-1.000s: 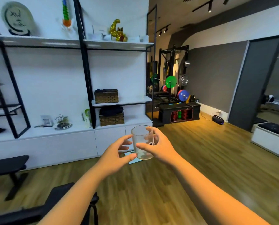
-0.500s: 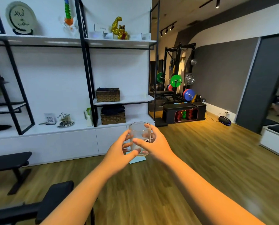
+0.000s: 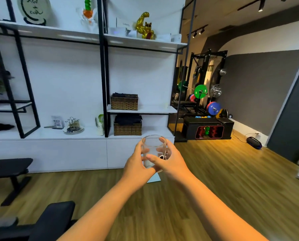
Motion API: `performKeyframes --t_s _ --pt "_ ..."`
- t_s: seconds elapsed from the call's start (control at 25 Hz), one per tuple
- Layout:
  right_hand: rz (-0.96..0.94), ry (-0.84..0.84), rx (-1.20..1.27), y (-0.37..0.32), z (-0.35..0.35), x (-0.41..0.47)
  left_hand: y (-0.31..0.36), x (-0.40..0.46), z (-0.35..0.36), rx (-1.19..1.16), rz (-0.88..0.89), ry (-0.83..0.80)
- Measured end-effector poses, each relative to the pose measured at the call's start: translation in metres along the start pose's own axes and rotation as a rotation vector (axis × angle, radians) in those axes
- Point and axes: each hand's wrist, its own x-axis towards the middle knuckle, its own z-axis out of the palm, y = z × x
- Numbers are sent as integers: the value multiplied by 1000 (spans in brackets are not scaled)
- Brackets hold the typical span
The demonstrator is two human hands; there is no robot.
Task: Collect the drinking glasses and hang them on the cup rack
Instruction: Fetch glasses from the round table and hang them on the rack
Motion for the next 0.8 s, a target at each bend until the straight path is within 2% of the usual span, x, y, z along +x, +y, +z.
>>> performKeyframes --t_s 0.16,0.36,0.48,0.8 --pt "39 -89 101 17 32 82 -35 70 -42 -4 -19 35" --pt "181 -107 448 37 61 166 -64 139 -70 -61 -42 121" --pt "265 -135 570 49 66 209 -79 180 -74 -79 -48 152" --pt "360 -265 689 84 48 331 -107 299 -48 -50 -55 244"
